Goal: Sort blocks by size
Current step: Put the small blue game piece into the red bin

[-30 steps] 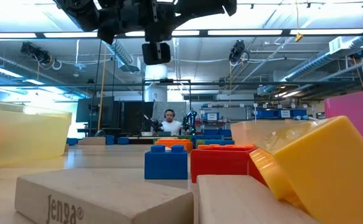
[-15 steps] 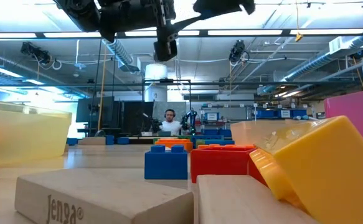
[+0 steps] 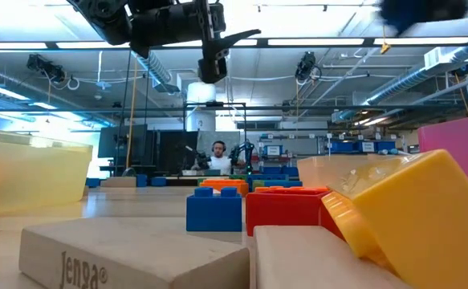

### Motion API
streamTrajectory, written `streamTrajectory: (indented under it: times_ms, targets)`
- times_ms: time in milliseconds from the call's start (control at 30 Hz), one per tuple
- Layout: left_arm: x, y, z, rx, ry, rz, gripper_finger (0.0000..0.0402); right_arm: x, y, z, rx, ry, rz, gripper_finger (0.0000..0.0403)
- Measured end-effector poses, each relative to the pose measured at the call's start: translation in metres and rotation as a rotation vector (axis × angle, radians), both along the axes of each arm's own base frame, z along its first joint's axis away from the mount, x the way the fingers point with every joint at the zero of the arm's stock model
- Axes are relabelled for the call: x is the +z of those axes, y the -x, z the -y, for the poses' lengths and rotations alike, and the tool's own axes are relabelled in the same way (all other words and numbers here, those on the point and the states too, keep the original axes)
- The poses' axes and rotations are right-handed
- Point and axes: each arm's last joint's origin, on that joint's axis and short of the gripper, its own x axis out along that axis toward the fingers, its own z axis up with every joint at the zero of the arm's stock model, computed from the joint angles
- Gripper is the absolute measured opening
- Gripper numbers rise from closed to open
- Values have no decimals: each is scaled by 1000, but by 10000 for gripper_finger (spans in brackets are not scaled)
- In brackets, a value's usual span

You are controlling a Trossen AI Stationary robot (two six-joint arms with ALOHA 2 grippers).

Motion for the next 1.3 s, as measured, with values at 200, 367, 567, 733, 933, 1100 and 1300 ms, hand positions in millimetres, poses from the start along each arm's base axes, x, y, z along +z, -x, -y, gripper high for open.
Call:
streamTrajectory:
  times_ms: [200,367,567,733,933,1100,1300]
  targets:
    - [-5,1,1,-29,11,-55,234,-21,31,-55,-66,-158,-215,161]
    - [-10,1,1,-34,21,-108,234,-44,49,-96,-168,-200,-324,161]
    - [-11,1,1,-26,-4,-105,234,-75,51,-122,-212,-199,-448,162]
    - [-11,1,1,-24,-4,-104,234,-100,46,-129,-170,-244,-416,162]
    - [-11,1,1,-44,3,-106,234,-109,49,-123,-205,-242,-377,169]
    - [-11,2,1,-77,23,-120,234,-109,51,-122,-184,-211,-389,202]
    - [-12,3,-3,-49,-19,-114,234,-109,52,-121,-174,-202,-394,235]
